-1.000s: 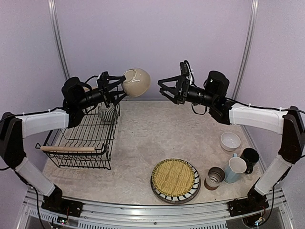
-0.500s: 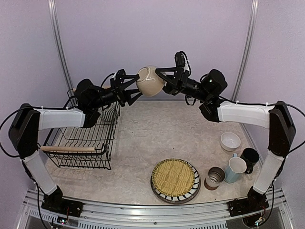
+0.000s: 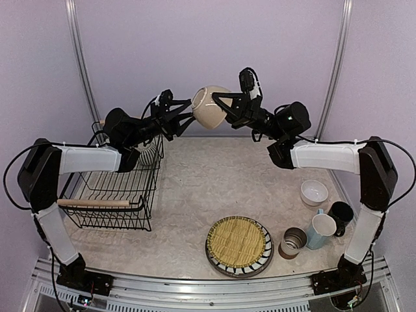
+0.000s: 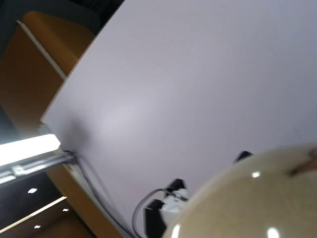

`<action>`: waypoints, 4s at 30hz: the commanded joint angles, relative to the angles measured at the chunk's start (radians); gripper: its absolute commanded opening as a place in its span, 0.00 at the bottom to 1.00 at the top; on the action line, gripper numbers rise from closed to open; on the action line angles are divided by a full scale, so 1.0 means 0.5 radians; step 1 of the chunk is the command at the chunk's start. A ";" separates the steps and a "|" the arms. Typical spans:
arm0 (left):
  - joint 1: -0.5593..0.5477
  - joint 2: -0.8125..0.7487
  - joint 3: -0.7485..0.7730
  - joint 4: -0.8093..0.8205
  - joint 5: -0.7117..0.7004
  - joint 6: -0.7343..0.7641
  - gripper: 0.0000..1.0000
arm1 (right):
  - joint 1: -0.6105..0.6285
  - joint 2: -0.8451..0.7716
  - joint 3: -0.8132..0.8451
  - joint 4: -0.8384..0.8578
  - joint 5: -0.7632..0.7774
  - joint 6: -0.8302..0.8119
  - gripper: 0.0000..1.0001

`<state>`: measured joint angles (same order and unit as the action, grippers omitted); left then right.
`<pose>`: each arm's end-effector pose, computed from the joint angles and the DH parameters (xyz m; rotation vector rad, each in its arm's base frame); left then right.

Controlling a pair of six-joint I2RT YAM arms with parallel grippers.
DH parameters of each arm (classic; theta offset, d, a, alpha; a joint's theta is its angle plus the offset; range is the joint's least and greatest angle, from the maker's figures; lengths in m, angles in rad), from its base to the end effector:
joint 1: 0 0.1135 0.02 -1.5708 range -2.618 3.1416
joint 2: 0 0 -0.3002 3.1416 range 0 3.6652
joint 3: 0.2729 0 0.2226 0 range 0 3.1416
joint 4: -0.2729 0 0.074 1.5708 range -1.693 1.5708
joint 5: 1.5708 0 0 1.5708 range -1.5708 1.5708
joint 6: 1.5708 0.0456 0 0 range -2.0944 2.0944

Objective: Unload the mixed dishes from the dish rack
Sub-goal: Pass from the left arm to the right, then place the bowl in the bowl, then move the cup to the dish rack.

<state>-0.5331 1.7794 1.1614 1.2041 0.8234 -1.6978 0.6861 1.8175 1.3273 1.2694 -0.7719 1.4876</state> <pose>0.3095 -0.2215 0.3900 0.1585 1.5659 -2.2781 0.2790 0.2695 0.4316 -0.4865 1.2519 2.2219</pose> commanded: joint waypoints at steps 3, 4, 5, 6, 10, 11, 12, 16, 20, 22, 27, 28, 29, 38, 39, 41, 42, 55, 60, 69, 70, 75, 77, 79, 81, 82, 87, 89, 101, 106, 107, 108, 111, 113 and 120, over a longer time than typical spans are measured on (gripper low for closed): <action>0.031 -0.068 -0.104 -0.128 0.021 0.255 0.72 | -0.023 -0.116 -0.043 -0.179 0.019 -0.177 0.00; 0.049 -0.093 -0.144 -0.191 0.019 0.311 0.79 | -0.040 -0.165 -0.078 -0.253 0.017 -0.237 0.00; 0.074 -0.145 -0.181 -0.276 0.018 0.388 0.86 | -0.062 -0.223 -0.121 -0.350 0.013 -0.304 0.00; 0.102 -0.196 -0.214 -0.378 0.019 0.448 0.95 | -0.083 -0.288 -0.177 -0.478 0.018 -0.400 0.00; 0.209 -0.422 -0.310 -0.930 -0.007 0.785 0.99 | -0.201 -0.628 -0.353 -1.441 0.175 -1.010 0.00; 0.229 -0.476 -0.314 -1.096 -0.030 0.888 0.99 | -0.221 -0.708 -0.351 -1.787 0.304 -1.229 0.00; 0.243 -0.563 -0.306 -1.301 -0.063 1.018 0.99 | -0.231 -0.779 -0.327 -2.151 0.465 -1.440 0.00; 0.240 -0.809 -0.154 -2.169 -0.384 1.551 0.99 | -0.240 -0.962 -0.233 -3.138 1.217 -2.031 0.00; 0.240 -0.941 -0.001 -2.708 -0.697 1.849 0.99 | -0.263 -1.024 -0.228 -3.736 1.902 -2.235 0.00; 0.252 -1.005 -0.018 -2.758 -0.788 1.895 0.99 | -0.274 -1.008 -0.233 -3.943 2.178 -2.292 0.00; 0.296 -1.126 -0.077 -2.783 -0.927 1.881 0.99 | -0.392 -0.885 -0.226 -4.246 2.544 -2.332 0.00; 0.306 -1.135 -0.076 -2.791 -0.915 1.871 0.99 | -0.445 -0.853 -0.234 -4.250 2.511 -2.347 0.00; 0.312 -1.145 -0.072 -2.800 -0.907 1.866 0.99 | -0.502 -0.830 -0.247 -4.243 2.445 -2.370 0.00; 0.334 -1.181 -0.091 -2.873 -0.851 1.848 0.99 | -0.803 -0.545 -0.252 -4.194 2.071 -2.552 0.00; 0.336 -1.183 -0.092 -2.881 -0.844 1.846 0.99 | -0.809 -0.520 -0.247 -4.196 2.088 -2.554 0.00; 0.345 -1.184 -0.090 -2.899 -0.838 1.841 0.99 | -0.821 -0.475 -0.259 -4.181 2.108 -2.564 0.00; 0.350 -1.186 -0.092 -2.907 -0.835 1.838 0.99 | -0.828 -0.450 -0.265 -4.178 2.099 -2.567 0.00; 0.385 -1.138 -0.070 -2.942 -0.777 1.823 0.99 | -0.839 -0.309 -0.397 -4.117 2.089 -2.552 0.00; 0.388 -1.079 0.020 -3.149 -0.811 1.913 0.99 | -0.839 -0.265 -0.440 -4.072 2.112 -2.540 0.04; 0.390 -0.934 0.187 -3.560 -0.998 2.112 0.99 | -0.838 -0.321 -0.446 -4.050 2.115 -2.533 0.31; 0.400 -0.913 0.201 -3.590 -1.022 2.125 0.99 | -0.838 -0.342 -0.437 -4.056 2.110 -2.532 0.35; 0.584 -0.887 0.147 -3.523 -0.950 2.040 0.99 | -0.839 -0.503 -0.380 -4.095 2.083 -2.549 0.58; 0.641 -0.884 0.106 -3.437 -0.937 1.991 0.99 | -0.839 -0.582 -0.361 -4.109 2.068 -2.551 0.66; 0.708 -0.853 0.090 -3.384 -0.944 1.903 0.99 | -0.839 -0.676 -0.340 -4.121 2.053 -2.551 0.75; 0.757 -0.808 0.089 -3.336 -0.931 1.807 0.99 | -0.840 -0.756 -0.330 -4.120 2.023 -2.551 0.80; 0.781 -0.782 0.088 -3.308 -0.922 1.749 0.99 | -0.839 -0.797 -0.327 -4.117 2.005 -2.551 0.81; 0.878 -0.586 0.035 -3.060 -0.839 1.435 0.99 | -0.838 -0.987 -0.350 -4.065 1.886 -2.537 0.85; 0.907 -0.513 -0.024 -2.883 -0.780 1.297 0.99 | -0.835 -1.051 -0.379 -4.040 1.836 -2.523 0.86; 0.914 0.076 0.038 -2.432 -0.872 1.021 0.99 | -0.837 -1.198 -0.529 -3.973 1.699 -2.454 0.88; 0.886 0.256 0.064 -2.239 -0.999 0.929 0.99 | -0.835 -1.194 -0.546 -3.955 1.685 -2.454 0.88; 0.872 0.291 0.071 -2.196 -1.034 0.937 0.99 | -0.834 -1.193 -0.548 -3.948 1.681 -2.454 0.88; 0.856 0.314 0.081 -2.161 -1.070 0.951 0.99 | -0.834 -1.190 -0.551 -3.943 1.675 -2.455 0.88; 0.818 0.385 0.130 -2.120 -1.169 0.992 0.99 | -0.833 -1.191 -0.559 -3.936 1.667 -2.453 0.88; 0.803 0.429 0.156 -2.082 -1.195 0.988 0.99 | -0.832 -1.192 -0.564 -3.935 1.663 -2.451 0.88; 0.799 0.560 0.151 -1.908 -1.282 0.922 0.99 | -0.832 -1.222 -0.589 -3.941 1.665 -2.448 0.88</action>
<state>-0.1326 2.0174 1.2320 0.1841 0.2417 -1.2186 0.2726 1.2373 1.0473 -0.7055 0.0658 0.2554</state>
